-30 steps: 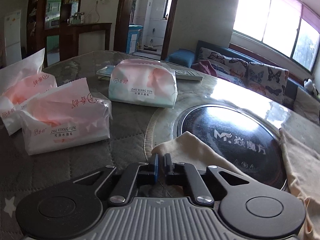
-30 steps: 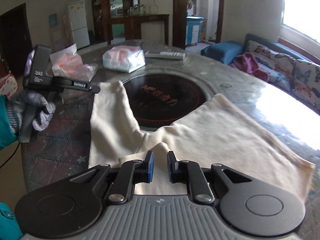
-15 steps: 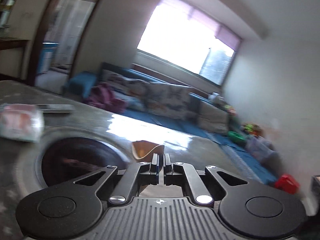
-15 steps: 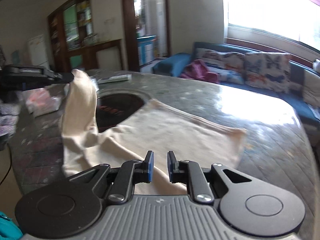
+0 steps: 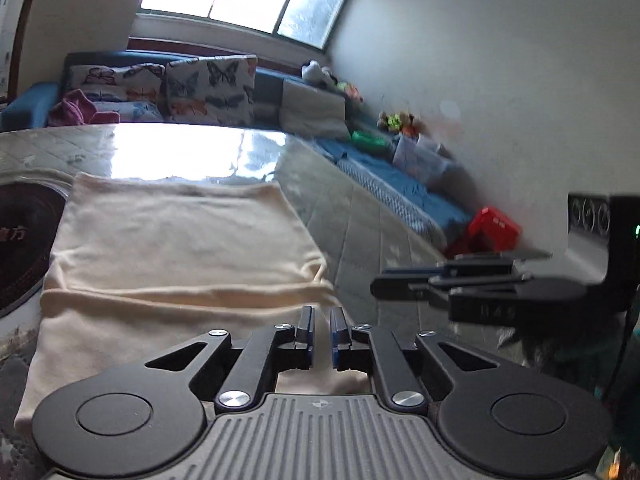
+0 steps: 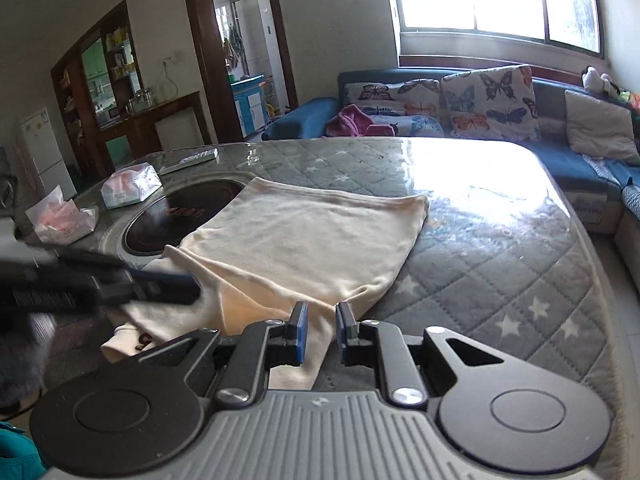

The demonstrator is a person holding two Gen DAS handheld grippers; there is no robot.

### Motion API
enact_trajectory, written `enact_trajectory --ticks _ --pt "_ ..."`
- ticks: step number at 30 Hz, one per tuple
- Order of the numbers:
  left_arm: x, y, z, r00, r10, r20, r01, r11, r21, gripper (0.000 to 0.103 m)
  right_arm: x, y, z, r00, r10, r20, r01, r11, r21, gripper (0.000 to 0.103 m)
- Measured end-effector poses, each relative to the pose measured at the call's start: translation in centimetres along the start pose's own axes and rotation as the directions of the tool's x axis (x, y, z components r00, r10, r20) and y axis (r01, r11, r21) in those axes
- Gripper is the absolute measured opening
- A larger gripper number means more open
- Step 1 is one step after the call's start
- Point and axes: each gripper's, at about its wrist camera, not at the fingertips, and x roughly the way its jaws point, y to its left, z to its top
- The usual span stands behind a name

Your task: Fold clothes

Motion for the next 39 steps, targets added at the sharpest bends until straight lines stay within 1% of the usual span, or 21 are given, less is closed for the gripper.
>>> enact_trajectory --ticks 2,5,8,9,11,14,15,17,20,22,25,26,28,30,31,32,33,35,37,38,39 --pt "-0.3 0.4 -0.4 1.000 0.018 -0.007 -0.017 1.000 0.018 0.013 0.4 0.2 -0.1 1.000 0.015 -0.010 -0.015 1.000 0.006 0.014" --pt "-1.4 2.3 -0.1 0.996 0.084 0.007 -0.084 0.996 0.012 0.014 1.2 0.7 -0.3 0.999 0.039 -0.032 -0.039 0.999 0.003 0.015" --pt "-2.2 4.8 -0.3 0.987 0.158 0.004 -0.158 0.987 -0.009 0.015 2.1 1.1 -0.4 0.997 0.056 -0.053 -0.056 0.998 0.005 0.021" --pt "-2.4 5.7 -0.4 0.983 0.183 0.002 -0.183 0.983 -0.015 0.016 2.8 1.3 -0.5 0.996 0.056 -0.066 -0.056 0.998 0.006 0.022" --pt "-2.9 7.3 -0.6 0.973 0.229 -0.003 -0.229 0.973 -0.030 0.016 3.9 1.6 -0.8 0.994 0.055 -0.092 -0.054 0.999 0.008 0.022" --pt "-3.5 9.1 -1.3 0.965 0.261 -0.014 -0.261 0.964 -0.059 0.016 5.1 2.2 -1.1 0.992 0.049 -0.119 -0.049 0.999 0.004 0.022" --pt "-3.7 9.5 -1.5 0.964 0.266 -0.015 -0.266 0.962 -0.066 0.016 5.1 2.4 -1.1 0.992 0.045 -0.119 -0.046 0.999 -0.007 0.018" --pt "-3.9 9.9 -1.7 0.965 0.263 -0.011 -0.263 0.962 -0.075 0.016 5.0 3.1 -1.0 0.993 0.031 -0.111 -0.036 0.999 -0.039 0.007" --pt "-3.9 10.1 -1.8 0.965 0.262 -0.008 -0.262 0.963 -0.067 0.016 4.1 3.4 0.2 0.997 0.013 -0.072 -0.018 0.998 -0.058 0.004" --pt "-3.7 10.1 -1.8 0.965 0.262 -0.009 -0.262 0.964 -0.056 0.016 3.7 3.3 0.9 0.998 -0.006 -0.060 0.003 0.998 -0.057 0.004" --pt "-3.7 9.9 -1.5 0.967 0.255 -0.005 -0.255 0.966 -0.046 0.016 4.7 2.4 0.4 0.994 -0.043 -0.101 0.039 0.998 -0.039 0.005" --pt "-3.7 9.7 -1.3 0.968 0.252 0.000 -0.252 0.967 -0.040 0.018 4.9 2.2 0.2 0.992 -0.054 -0.110 0.050 0.998 -0.038 0.005" --pt "-3.9 9.3 -0.7 0.969 0.246 0.015 -0.246 0.969 -0.019 0.021 4.4 2.4 0.1 0.995 -0.035 -0.092 0.031 0.999 -0.045 0.006" --pt "-3.8 9.0 -0.3 0.972 0.234 0.022 -0.234 0.972 0.005 0.022 3.8 2.9 0.6 0.998 -0.003 -0.067 -0.002 0.998 -0.063 0.008" --pt "-3.6 8.9 0.0 0.973 0.231 0.020 -0.232 0.973 0.019 0.023 3.8 3.3 0.8 0.997 0.021 -0.070 -0.027 0.996 -0.082 0.008" --pt "-3.6 8.7 0.1 0.974 0.225 0.019 -0.226 0.974 0.036 0.023 4.0 3.7 1.0 0.997 0.027 -0.077 -0.034 0.995 -0.098 0.013" --pt "-3.6 8.5 0.1 0.977 0.214 0.016 -0.214 0.975 0.060 0.023 4.3 4.0 0.9 0.997 0.012 -0.083 -0.021 0.994 -0.112 0.022" --pt "-4.0 7.9 -0.1 0.980 0.197 0.009 -0.197 0.974 0.114 0.028 5.0 4.1 0.6 0.995 -0.032 -0.094 0.020 0.991 -0.130 0.032" --pt "-4.6 7.5 -0.4 0.983 0.182 0.002 -0.180 0.970 0.163 0.029 5.4 3.9 0.2 0.994 -0.044 -0.102 0.031 0.992 -0.126 0.031" --pt "-4.9 7.3 -0.7 0.984 0.176 -0.001 -0.173 0.967 0.186 0.029 5.6 3.6 -0.1 0.993 -0.030 -0.116 0.018 0.994 -0.106 0.028" --pt "-5.2 7.2 -0.9 0.985 0.172 -0.003 -0.168 0.964 0.204 0.029 5.8 3.3 -0.4 0.991 -0.008 -0.133 -0.003 0.997 -0.077 0.014"
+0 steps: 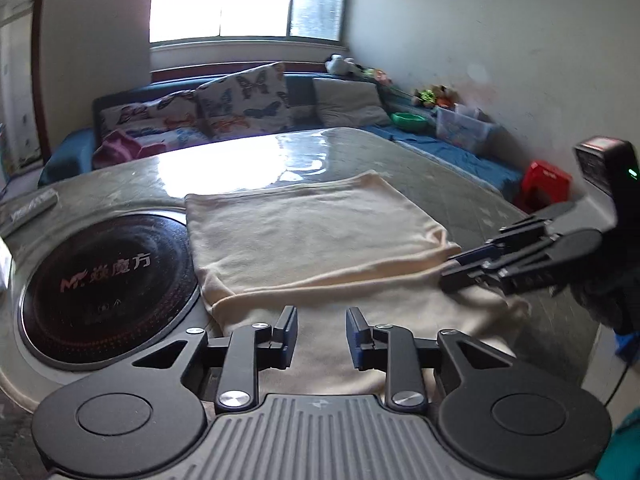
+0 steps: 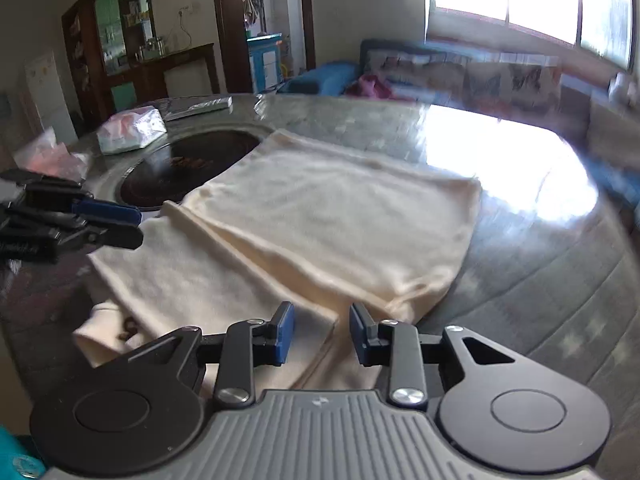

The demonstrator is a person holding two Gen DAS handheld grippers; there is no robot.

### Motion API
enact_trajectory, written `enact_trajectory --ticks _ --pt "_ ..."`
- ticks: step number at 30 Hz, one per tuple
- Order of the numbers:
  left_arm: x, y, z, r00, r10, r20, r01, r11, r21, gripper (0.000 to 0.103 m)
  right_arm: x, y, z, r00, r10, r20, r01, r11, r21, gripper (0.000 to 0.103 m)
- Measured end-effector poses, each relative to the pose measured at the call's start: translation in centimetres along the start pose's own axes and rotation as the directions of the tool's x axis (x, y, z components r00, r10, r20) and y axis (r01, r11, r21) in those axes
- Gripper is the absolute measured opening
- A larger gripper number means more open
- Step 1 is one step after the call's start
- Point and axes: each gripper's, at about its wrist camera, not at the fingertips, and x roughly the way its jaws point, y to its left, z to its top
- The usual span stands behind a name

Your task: Fold clothes

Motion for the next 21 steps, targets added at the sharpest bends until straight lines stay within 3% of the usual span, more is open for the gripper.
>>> enact_trajectory --ticks 6,8,11,14,16,21 --pt "-1.3 -0.1 -1.5 1.000 -0.007 -0.025 0.009 0.995 0.096 0.030 -1.7 0.1 0.9 0.997 -0.013 0.080 0.014 1.000 -0.009 0.008" --pt "-1.6 -0.3 -2.1 1.000 -0.004 -0.031 0.009 0.990 0.143 0.036 -1.2 -0.3 1.0 0.998 -0.022 0.062 0.022 1.000 0.003 0.015" --pt "-2.0 -0.9 -3.0 0.999 -0.005 -0.040 0.014 0.975 0.221 0.037 -0.8 -0.2 0.1 0.996 -0.074 0.051 0.076 0.996 -0.037 0.017" --pt "-2.3 -1.6 -3.8 0.999 -0.028 -0.047 0.041 0.957 0.289 0.037 -2.4 0.6 0.0 0.996 -0.002 0.086 0.008 0.998 -0.069 0.017" --pt "-2.1 -2.2 -4.2 0.998 -0.039 -0.048 0.053 0.942 0.332 0.037 -2.4 1.0 0.0 0.997 0.045 0.062 -0.039 0.995 -0.088 0.017" --pt "-1.5 -3.3 -5.0 0.998 -0.049 -0.033 0.058 0.913 0.404 0.037 -1.4 1.6 -1.4 0.999 0.036 -0.022 -0.039 0.987 -0.153 0.017"
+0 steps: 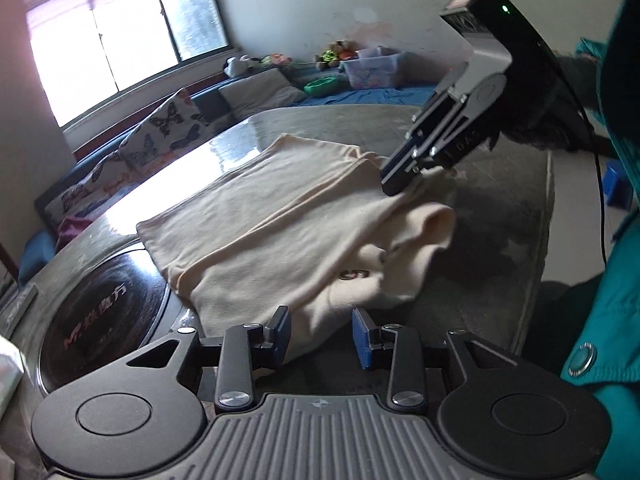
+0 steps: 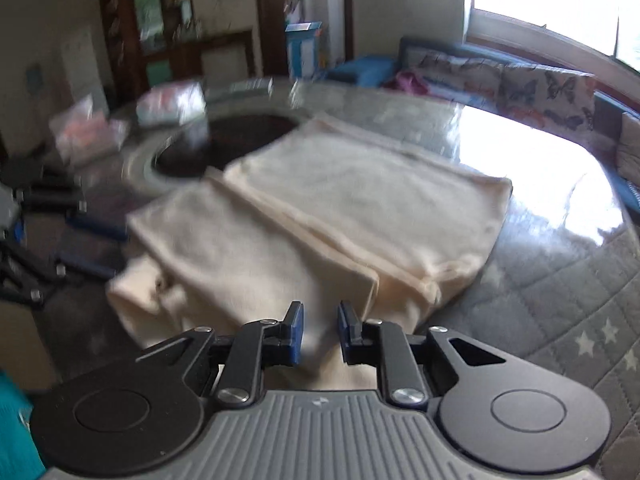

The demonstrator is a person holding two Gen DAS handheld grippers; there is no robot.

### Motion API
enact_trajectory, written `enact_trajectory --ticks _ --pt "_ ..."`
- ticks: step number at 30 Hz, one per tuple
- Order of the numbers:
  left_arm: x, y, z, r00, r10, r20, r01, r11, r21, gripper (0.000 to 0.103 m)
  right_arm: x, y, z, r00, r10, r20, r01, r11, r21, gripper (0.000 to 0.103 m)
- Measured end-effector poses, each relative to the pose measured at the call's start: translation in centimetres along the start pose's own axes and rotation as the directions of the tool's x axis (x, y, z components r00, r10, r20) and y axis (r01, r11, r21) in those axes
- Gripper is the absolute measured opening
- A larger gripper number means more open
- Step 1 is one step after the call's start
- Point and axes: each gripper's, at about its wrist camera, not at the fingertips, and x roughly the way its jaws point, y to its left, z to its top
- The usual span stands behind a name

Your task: Fold clothes

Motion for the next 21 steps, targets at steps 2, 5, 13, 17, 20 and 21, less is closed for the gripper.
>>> enact_trajectory --ticks 2,5,13,17,20,21 --pt "0.2 -0.3 -0.1 1.000 0.002 0.009 -0.002 1.000 0.022 0.037 -0.6 0.2 -0.1 1.000 -0.002 -0.005 0.002 1.000 -0.016 0.017" --pt "0.6 -0.9 -0.2 1.000 0.004 0.021 -0.005 0.999 0.054 0.037 -0.8 0.6 -0.3 1.000 -0.009 -0.029 0.008 0.999 -0.054 0.018" --pt "1.9 -2.0 -0.2 0.997 -0.018 0.071 0.009 0.993 0.118 0.031 -2.3 1.5 -0.4 0.998 -0.045 -0.046 0.037 0.987 -0.155 0.018" --pt "2.1 -1.2 0.6 0.995 -0.020 0.100 0.011 0.995 0.096 0.010 -3.9 2.6 -0.4 0.999 -0.036 -0.037 0.026 0.969 -0.246 0.027" --pt "2.0 0.5 1.8 0.991 -0.015 0.130 0.012 1.000 0.023 0.009 -4.9 3.4 -0.5 0.999 -0.009 -0.036 -0.003 0.949 -0.315 0.046" --pt "2.1 1.2 2.2 0.991 -0.014 0.136 0.015 1.000 -0.008 0.009 -5.0 3.7 -0.6 0.999 0.002 -0.037 -0.014 0.941 -0.337 0.048"
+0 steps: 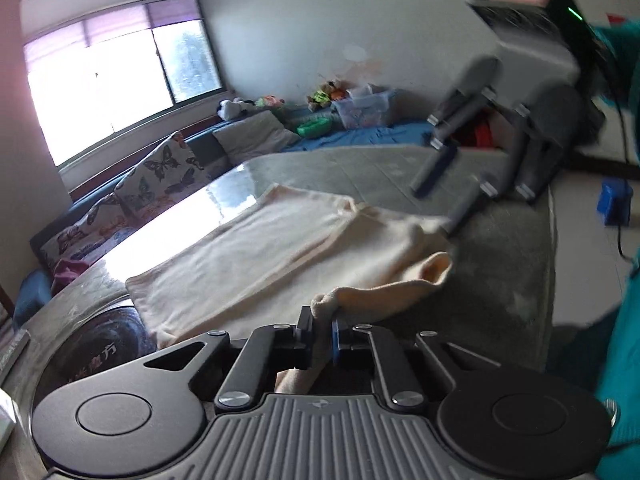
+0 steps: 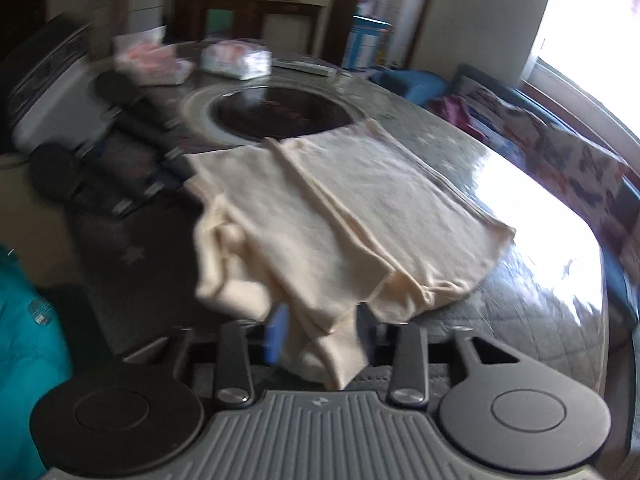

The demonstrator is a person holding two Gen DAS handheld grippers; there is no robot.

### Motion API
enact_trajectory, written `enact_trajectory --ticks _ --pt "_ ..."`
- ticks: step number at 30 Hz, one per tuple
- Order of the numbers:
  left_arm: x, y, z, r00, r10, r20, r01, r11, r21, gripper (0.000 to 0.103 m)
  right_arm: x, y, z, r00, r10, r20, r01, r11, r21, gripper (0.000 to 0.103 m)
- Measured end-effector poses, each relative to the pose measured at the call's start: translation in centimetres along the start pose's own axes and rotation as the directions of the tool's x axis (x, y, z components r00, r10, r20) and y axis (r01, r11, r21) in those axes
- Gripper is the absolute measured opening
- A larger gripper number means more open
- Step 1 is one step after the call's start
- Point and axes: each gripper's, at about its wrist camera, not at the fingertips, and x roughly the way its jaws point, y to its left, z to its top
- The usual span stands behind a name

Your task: Fold clothes

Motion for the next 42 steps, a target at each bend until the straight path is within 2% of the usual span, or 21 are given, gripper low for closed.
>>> enact_trajectory --ticks 2,3,6,8,10,11,12,15,16,17,20,23,25,28,30,34,42 --pt "0.4 1.1 0.6 1.000 -0.005 0.001 0.005 0.999 -0.042 0.009 0.0 0.7 0.0 1.000 0.024 0.005 -0.023 0.999 -0.047 0.050" --pt "0.7 1.6 0.9 1.000 -0.008 0.001 0.008 0.998 -0.058 0.009 0.2 1.0 0.0 1.000 0.029 0.007 -0.028 0.997 -0.069 0.055" --pt "1.3 2.9 1.6 1.000 -0.018 0.000 0.018 0.994 -0.103 0.009 1.5 1.9 -0.2 1.000 0.012 0.025 -0.008 0.991 -0.134 0.057" --pt "1.7 3.5 1.8 1.000 -0.021 -0.004 0.020 0.992 -0.122 0.009 2.4 2.0 -0.3 0.999 0.002 0.046 0.005 0.988 -0.152 0.054" --pt "2.0 3.9 1.8 1.000 -0.025 -0.009 0.024 0.990 -0.141 0.009 3.2 2.1 -0.3 0.998 -0.006 0.068 0.017 0.986 -0.166 0.047" --pt "2.0 4.0 1.7 1.000 -0.028 -0.010 0.026 0.989 -0.148 0.009 3.7 1.8 -0.2 0.998 -0.005 0.063 0.015 0.989 -0.147 0.041" --pt "2.0 3.9 1.5 1.000 -0.027 -0.011 0.025 0.988 -0.149 0.009 4.3 1.3 -0.1 0.999 -0.002 0.052 0.008 0.993 -0.115 0.029" --pt "1.3 3.3 0.7 1.000 -0.024 -0.018 0.021 0.990 -0.138 0.013 4.9 -0.4 0.5 0.999 0.025 0.039 -0.025 0.999 -0.021 0.014" --pt "1.0 3.1 0.4 1.000 -0.023 -0.021 0.020 0.991 -0.134 0.016 4.7 -0.9 0.7 0.998 0.036 0.043 -0.036 0.999 0.009 0.013" --pt "0.8 2.9 0.1 1.000 -0.019 -0.024 0.016 0.991 -0.129 0.027 4.6 -1.5 1.0 0.998 0.046 0.048 -0.048 0.998 0.040 0.011" --pt "-0.1 2.1 -0.8 0.999 0.002 -0.034 -0.005 0.995 -0.103 0.038 4.1 -2.7 1.7 0.995 0.060 0.074 -0.067 0.993 0.101 0.010" --pt "-0.5 1.7 -1.6 0.999 0.017 -0.041 -0.020 0.997 -0.076 0.045 3.7 -3.8 2.3 0.994 0.064 0.093 -0.078 0.985 0.153 0.010" --pt "-0.4 1.6 -2.0 0.999 0.028 -0.045 -0.030 0.998 -0.062 0.046 3.5 -4.5 2.6 0.992 0.062 0.105 -0.080 0.982 0.174 0.010" --pt "-0.3 1.5 -2.6 0.998 0.044 -0.051 -0.046 0.998 -0.040 0.046 3.5 -5.1 3.0 0.992 0.050 0.119 -0.072 0.980 0.187 0.010" --pt "-0.2 1.5 -3.0 0.997 0.055 -0.055 -0.056 0.998 -0.025 0.038 3.5 -5.1 3.2 0.992 0.042 0.121 -0.065 0.978 0.196 0.010" --pt "-0.1 1.4 -3.7 0.996 0.073 -0.058 -0.073 0.997 -0.004 0.011 3.7 -5.1 3.1 0.992 0.023 0.120 -0.048 0.977 0.209 0.010" --pt "-3.6 2.2 -1.5 0.999 0.051 0.015 -0.049 0.989 -0.138 0.008 1.5 -4.2 1.8 0.986 0.014 0.168 -0.055 0.968 0.245 0.009"
